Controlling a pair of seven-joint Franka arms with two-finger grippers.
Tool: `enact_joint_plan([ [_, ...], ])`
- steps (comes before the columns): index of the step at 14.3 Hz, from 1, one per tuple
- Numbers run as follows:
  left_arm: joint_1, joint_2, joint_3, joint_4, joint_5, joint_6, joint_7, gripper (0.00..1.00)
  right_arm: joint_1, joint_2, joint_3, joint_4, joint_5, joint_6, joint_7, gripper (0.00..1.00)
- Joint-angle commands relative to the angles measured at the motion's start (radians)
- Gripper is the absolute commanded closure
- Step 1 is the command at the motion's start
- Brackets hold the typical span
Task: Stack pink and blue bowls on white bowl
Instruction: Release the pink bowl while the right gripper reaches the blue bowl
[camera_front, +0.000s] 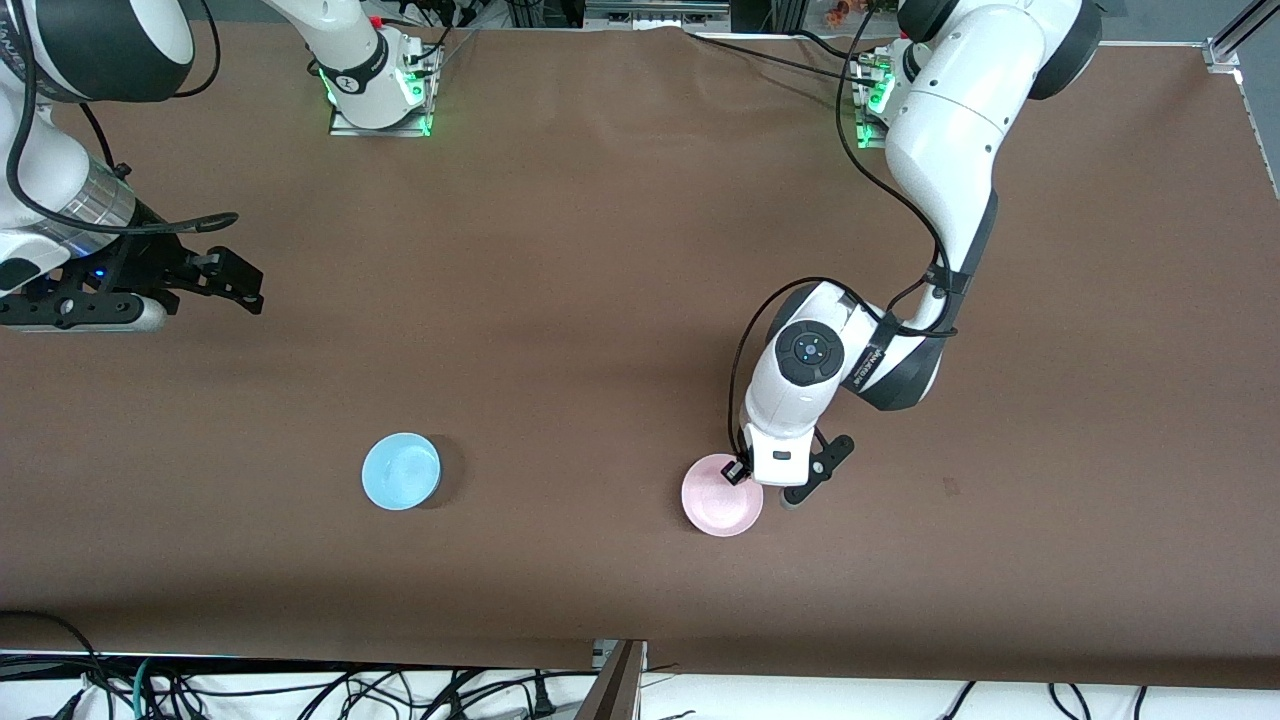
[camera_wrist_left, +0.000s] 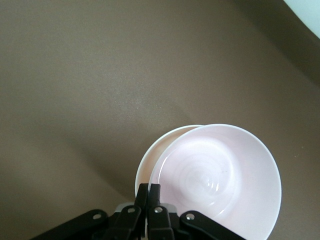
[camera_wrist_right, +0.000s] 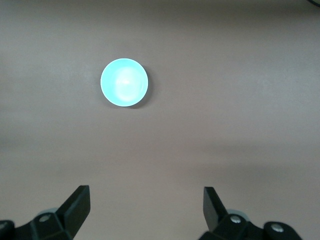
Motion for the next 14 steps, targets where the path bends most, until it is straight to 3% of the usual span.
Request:
enact_joint_plan([
  [1, -0.01, 0.019, 0.009, 0.024, 0.028, -0.005, -0.02, 1.0, 0.002, -0.002, -0.002, 0.004, 0.005, 0.002, 0.005, 0.0],
  [2, -0.009, 0.019, 0.009, 0.026, 0.028, -0.005, -0.018, 1.0, 0.002, -0.003, -0.002, 0.004, 0.005, 0.002, 0.005, 0.0],
  [4, -0.003, 0.019, 0.009, 0.032, 0.024, -0.005, -0.011, 0.84, 0.001, -0.002, -0.002, 0.004, 0.005, 0.004, 0.005, 0.0],
  [7, 0.004, 0.01, 0.011, 0.038, 0.024, -0.008, -0.012, 0.49, 0.001, -0.002, -0.004, 0.002, 0.004, 0.01, 0.005, 0.0],
  [8, 0.013, 0.004, 0.009, 0.038, 0.022, -0.014, -0.012, 0.46, 0.001, -0.002, -0.004, 0.004, 0.004, 0.01, 0.005, 0.0],
  [10, 0.025, 0.002, 0.009, 0.063, 0.018, -0.034, -0.009, 0.48, 0.001, -0.002, -0.004, 0.004, 0.004, 0.011, 0.005, 0.0],
  [11, 0.025, 0.002, 0.009, 0.075, 0.018, -0.055, -0.008, 0.55, 0.001, -0.002, -0.004, 0.004, 0.004, 0.01, 0.007, 0.0],
  [14, 0.019, 0.01, 0.011, 0.078, 0.025, -0.062, -0.008, 0.91, -0.001, 0.014, -0.004, 0.004, 0.008, 0.013, 0.005, 0.0],
])
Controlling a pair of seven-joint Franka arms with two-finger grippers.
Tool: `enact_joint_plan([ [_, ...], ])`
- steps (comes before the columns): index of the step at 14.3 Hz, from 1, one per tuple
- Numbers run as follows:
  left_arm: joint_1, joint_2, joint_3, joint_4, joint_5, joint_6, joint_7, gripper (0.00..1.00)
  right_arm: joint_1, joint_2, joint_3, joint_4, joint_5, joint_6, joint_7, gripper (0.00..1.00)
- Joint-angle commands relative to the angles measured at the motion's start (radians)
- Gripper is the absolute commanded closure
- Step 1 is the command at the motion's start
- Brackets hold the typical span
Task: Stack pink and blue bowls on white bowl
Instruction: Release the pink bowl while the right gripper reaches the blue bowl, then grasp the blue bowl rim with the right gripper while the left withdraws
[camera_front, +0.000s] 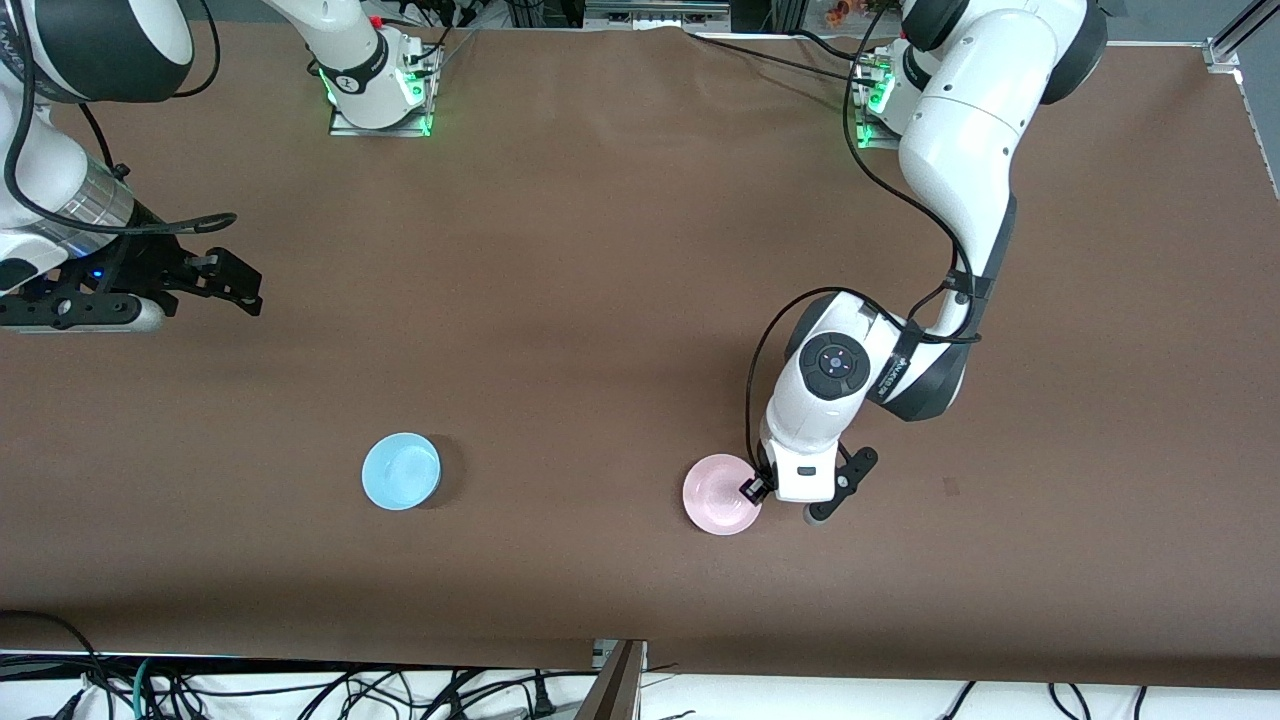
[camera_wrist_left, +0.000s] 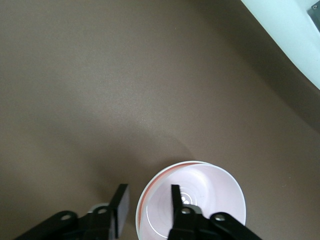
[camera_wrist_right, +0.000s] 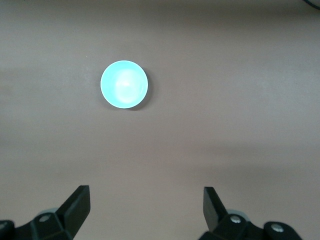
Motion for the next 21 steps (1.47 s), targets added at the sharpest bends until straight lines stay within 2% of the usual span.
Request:
enact_joint_plan([
  [1, -0.012, 0.005, -0.001, 0.011, 0.027, -0.023, -0.009, 1.0, -0.001, 0.048, -0.002, 0.004, 0.011, 0.012, 0.004, 0.0],
  [4, -0.017, 0.01, -0.001, 0.0, 0.027, -0.019, -0.009, 1.0, 0.004, 0.131, -0.001, 0.03, -0.016, 0.031, 0.004, 0.0],
  [7, -0.018, 0.023, -0.001, -0.001, 0.028, -0.017, -0.008, 1.0, 0.018, 0.216, -0.001, 0.032, -0.062, 0.106, 0.005, 0.0],
  [13, -0.018, 0.037, 0.001, 0.005, 0.028, 0.001, -0.008, 1.0, 0.024, 0.371, -0.001, 0.032, -0.052, 0.326, 0.005, 0.0],
  [16, -0.001, 0.007, -0.002, 0.015, 0.022, -0.02, -0.006, 1.0, 0.024, 0.464, -0.001, 0.03, -0.055, 0.454, -0.002, 0.0],
  [18, 0.043, -0.032, -0.017, 0.02, 0.015, -0.119, 0.049, 1.0, 0.018, 0.515, -0.001, 0.03, -0.055, 0.531, -0.011, 0.0],
  [21, 0.135, -0.068, -0.048, 0.11, -0.073, -0.283, 0.191, 1.0, 0.018, 0.581, -0.001, 0.03, -0.049, 0.6, -0.012, 0.02],
])
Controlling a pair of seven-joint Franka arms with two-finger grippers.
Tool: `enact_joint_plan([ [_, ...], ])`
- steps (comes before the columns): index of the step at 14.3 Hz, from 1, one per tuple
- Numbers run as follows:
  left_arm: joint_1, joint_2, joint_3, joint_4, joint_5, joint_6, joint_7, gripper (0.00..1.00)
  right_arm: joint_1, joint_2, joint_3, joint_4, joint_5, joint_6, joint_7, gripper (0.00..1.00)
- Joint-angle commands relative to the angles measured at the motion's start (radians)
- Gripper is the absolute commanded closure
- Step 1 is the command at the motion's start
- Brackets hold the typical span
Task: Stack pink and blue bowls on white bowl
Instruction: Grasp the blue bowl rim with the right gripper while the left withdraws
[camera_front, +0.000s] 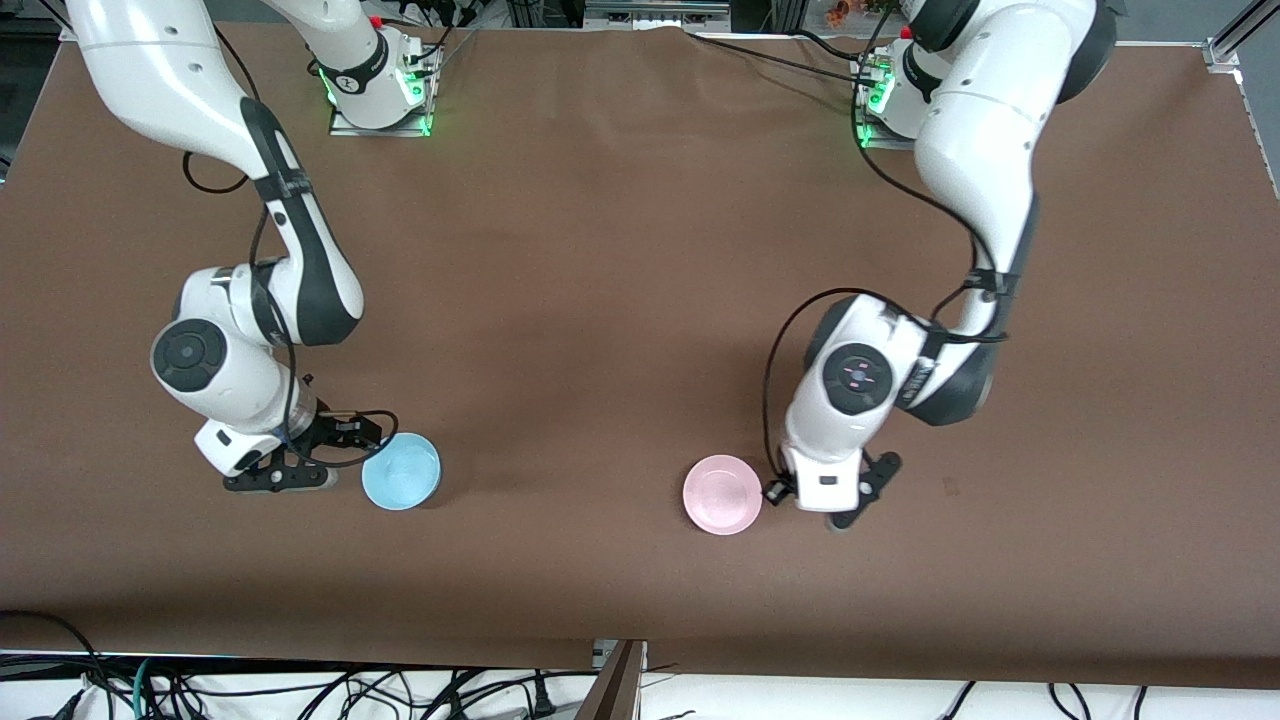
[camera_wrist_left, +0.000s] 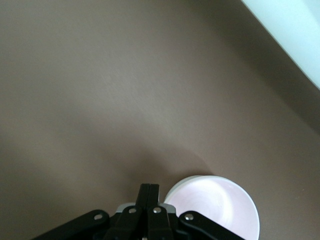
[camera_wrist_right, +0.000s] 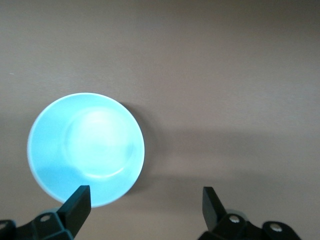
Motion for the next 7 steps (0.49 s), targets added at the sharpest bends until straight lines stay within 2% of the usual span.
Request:
enact_joint_plan([
  [1, 0.101, -0.05, -0.029, 0.064, -0.071, -0.165, 0.163, 1.0, -0.003, 0.06, 0.001, 0.023, -0.006, 0.063, -0.01, 0.06],
  [2, 0.142, -0.069, -0.031, 0.065, -0.098, -0.206, 0.228, 1.0, -0.004, 0.077, 0.001, 0.023, -0.005, 0.092, -0.009, 0.1],
  [4, 0.23, -0.127, -0.028, 0.065, -0.132, -0.274, 0.39, 0.98, -0.006, 0.089, 0.001, 0.021, -0.005, 0.112, -0.009, 0.24],
  [7, 0.336, -0.179, -0.023, 0.052, -0.132, -0.399, 0.677, 0.91, -0.001, 0.092, 0.001, 0.021, -0.002, 0.112, -0.007, 0.53],
])
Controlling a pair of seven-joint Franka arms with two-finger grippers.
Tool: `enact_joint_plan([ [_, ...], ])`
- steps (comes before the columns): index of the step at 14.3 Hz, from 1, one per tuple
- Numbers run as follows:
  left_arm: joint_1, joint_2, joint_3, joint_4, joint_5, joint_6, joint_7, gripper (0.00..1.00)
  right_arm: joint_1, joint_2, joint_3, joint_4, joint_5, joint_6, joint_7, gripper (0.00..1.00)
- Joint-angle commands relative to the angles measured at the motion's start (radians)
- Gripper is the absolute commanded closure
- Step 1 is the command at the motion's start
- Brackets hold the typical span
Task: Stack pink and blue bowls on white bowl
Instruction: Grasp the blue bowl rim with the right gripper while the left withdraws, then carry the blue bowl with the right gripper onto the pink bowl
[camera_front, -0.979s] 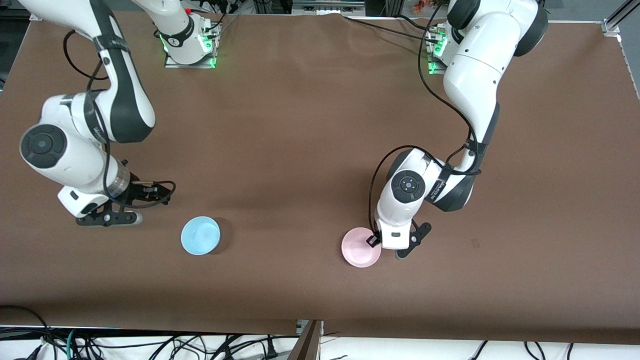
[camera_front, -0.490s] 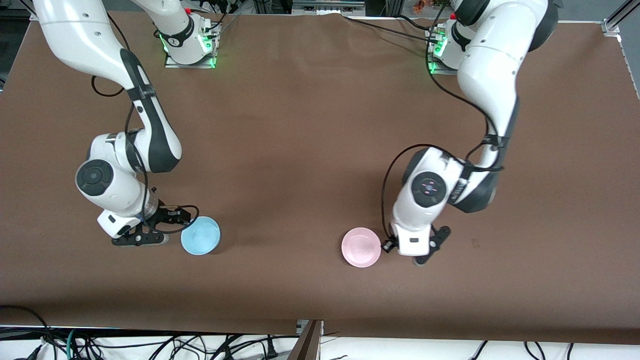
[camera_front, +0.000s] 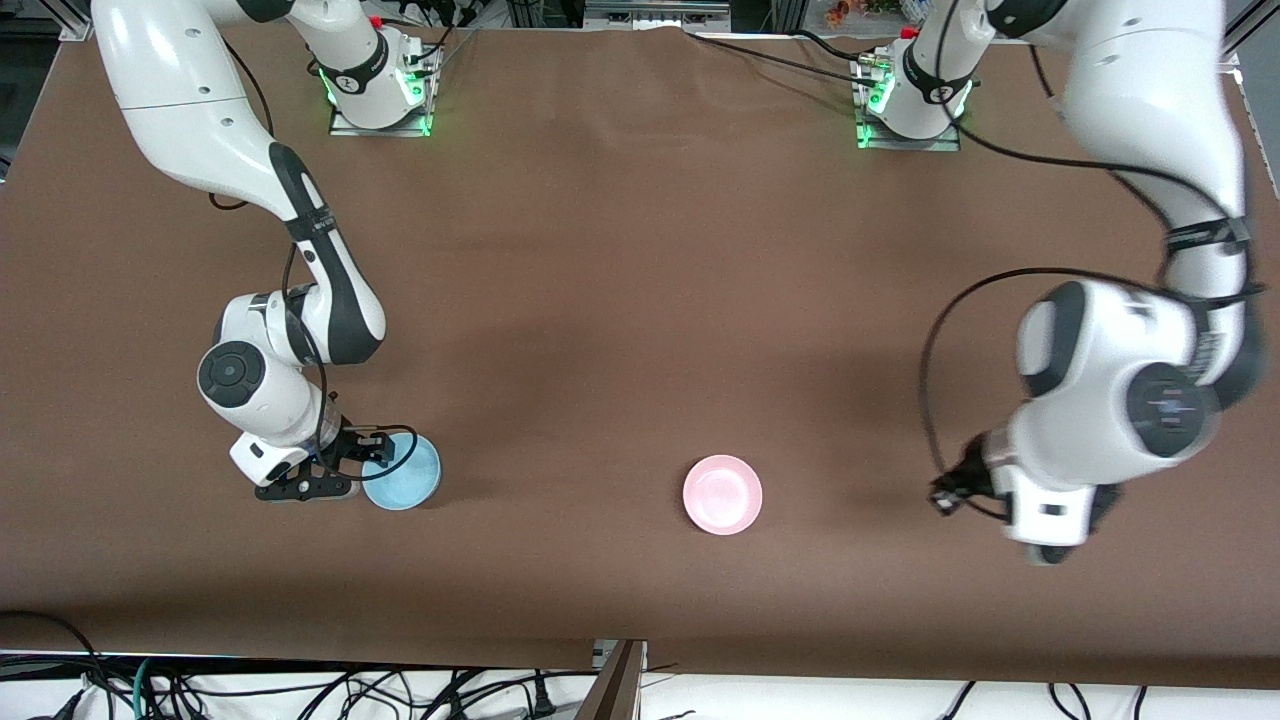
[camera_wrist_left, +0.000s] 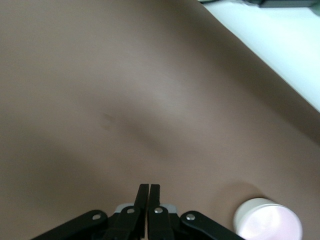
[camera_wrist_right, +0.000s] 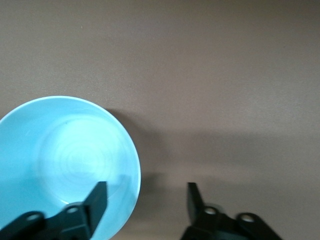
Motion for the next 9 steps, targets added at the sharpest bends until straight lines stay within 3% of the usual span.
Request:
enact_joint_plan([
  [1, 0.077, -0.068, -0.01, -0.047, -0.012, -0.119, 0.31, 0.81, -0.001, 0.011, 0.002, 0.021, -0.002, 0.0, -0.006, 0.63],
  [4, 0.174, -0.155, -0.01, -0.143, -0.022, -0.15, 0.554, 0.8, 0.002, 0.011, 0.004, 0.021, 0.0, -0.006, -0.006, 0.97],
  [7, 0.206, -0.253, -0.011, -0.249, -0.024, -0.145, 0.612, 0.79, -0.001, -0.001, 0.031, 0.042, 0.047, -0.04, -0.006, 1.0],
  [9, 0.206, -0.344, -0.011, -0.332, -0.024, -0.144, 0.614, 0.78, 0.007, -0.001, 0.048, 0.154, 0.14, -0.193, 0.002, 1.0],
])
